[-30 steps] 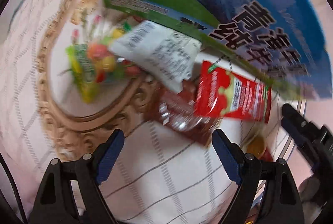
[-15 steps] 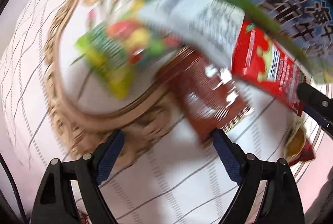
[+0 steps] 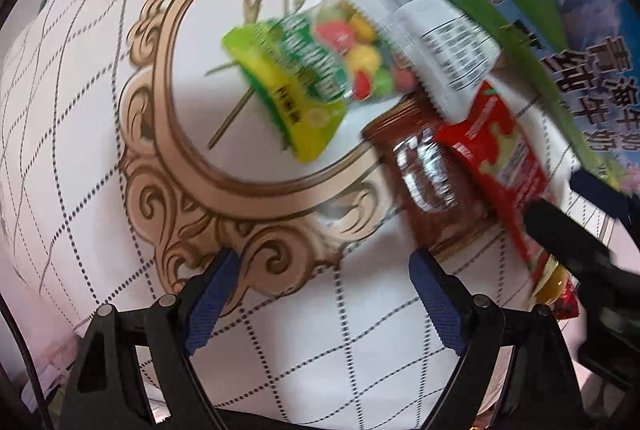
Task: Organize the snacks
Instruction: 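Grasp the brown sauce packet with the left tool while the right tool grasps the red spicy strip pack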
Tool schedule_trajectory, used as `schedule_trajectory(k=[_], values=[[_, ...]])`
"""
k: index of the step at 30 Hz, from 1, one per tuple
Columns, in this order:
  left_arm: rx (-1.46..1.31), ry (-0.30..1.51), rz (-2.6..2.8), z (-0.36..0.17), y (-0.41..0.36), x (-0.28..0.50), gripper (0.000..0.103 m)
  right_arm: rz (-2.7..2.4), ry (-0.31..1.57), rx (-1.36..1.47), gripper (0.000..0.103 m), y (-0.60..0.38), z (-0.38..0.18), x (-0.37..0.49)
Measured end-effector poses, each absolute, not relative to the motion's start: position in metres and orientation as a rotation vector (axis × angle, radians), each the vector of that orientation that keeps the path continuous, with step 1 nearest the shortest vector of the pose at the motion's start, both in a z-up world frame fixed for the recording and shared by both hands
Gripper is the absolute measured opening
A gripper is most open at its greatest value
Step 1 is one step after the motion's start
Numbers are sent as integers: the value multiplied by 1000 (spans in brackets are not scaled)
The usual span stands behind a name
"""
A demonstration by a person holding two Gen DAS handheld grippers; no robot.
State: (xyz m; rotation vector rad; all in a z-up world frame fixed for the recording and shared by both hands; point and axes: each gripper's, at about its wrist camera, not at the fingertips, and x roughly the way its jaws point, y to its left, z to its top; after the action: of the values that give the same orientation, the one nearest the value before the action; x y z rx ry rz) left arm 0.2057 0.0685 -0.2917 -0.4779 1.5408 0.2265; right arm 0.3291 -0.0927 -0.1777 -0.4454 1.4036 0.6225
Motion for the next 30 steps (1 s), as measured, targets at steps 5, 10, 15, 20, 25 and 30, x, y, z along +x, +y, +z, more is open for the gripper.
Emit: schedule_trajectory(k=[5,10,15,20,25,30], values=[[-539,1559,249,-303,88,187,84,642,1442,-666,78,-62,-210,327],[-629,1502,227,-292,105,187,84,528,1543,-546,65,-95,-208,320],[-783,1507,189,-300,95,218,84,386,1610,-336,65,-147,-210,315],[-828,1508,174,-304,75,260,84,315,1601,-219,65,-175,-208,319],[-676,1471,164,-299,56,285,74,281,1583,-205,65,-184,-203,321],[-385,1509,17,-297,37,271,58,328,1673,-163,67,-177,-207,312]])
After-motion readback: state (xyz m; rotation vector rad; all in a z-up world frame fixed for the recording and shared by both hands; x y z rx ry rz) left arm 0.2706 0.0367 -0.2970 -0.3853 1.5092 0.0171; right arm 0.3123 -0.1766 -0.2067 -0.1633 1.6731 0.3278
